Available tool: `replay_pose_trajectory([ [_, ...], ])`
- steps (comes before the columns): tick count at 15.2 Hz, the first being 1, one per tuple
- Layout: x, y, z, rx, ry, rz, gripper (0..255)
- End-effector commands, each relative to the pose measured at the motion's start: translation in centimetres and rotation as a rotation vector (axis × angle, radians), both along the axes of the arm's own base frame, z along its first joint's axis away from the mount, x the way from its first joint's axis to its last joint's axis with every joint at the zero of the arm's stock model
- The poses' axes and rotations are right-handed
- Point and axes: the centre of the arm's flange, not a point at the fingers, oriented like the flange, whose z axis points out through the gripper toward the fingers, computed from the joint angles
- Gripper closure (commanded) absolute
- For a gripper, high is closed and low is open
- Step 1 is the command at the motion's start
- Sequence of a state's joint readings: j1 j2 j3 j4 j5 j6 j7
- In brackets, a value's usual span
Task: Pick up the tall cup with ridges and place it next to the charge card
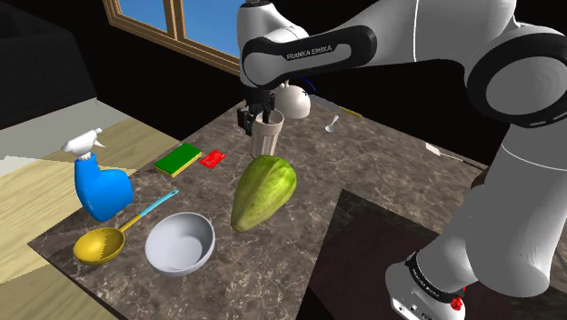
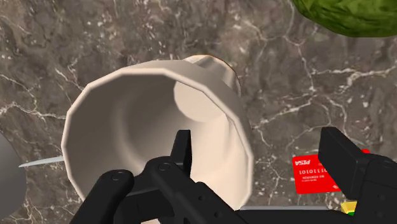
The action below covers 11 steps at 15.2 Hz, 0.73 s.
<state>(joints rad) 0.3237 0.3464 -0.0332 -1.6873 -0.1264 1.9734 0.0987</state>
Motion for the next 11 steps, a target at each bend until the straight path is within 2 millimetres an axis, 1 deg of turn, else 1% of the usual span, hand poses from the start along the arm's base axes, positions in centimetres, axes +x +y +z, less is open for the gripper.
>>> replay_pose_trajectory([
  [1, 0.0, 0.0, 0.0, 0.0, 0.0, 0.0, 0],
  [3, 0.0, 0.0, 0.0, 0.0, 0.0, 0.0, 0],
  [6, 0.1, 0.6, 3.9, 0.0, 0.0, 0.0, 0],
  [7, 0.1, 0.7, 5.0, 0.0, 0.0, 0.0, 0],
  [11, 0.1, 0.7, 5.0, 0.0, 0.0, 0.0, 0],
])
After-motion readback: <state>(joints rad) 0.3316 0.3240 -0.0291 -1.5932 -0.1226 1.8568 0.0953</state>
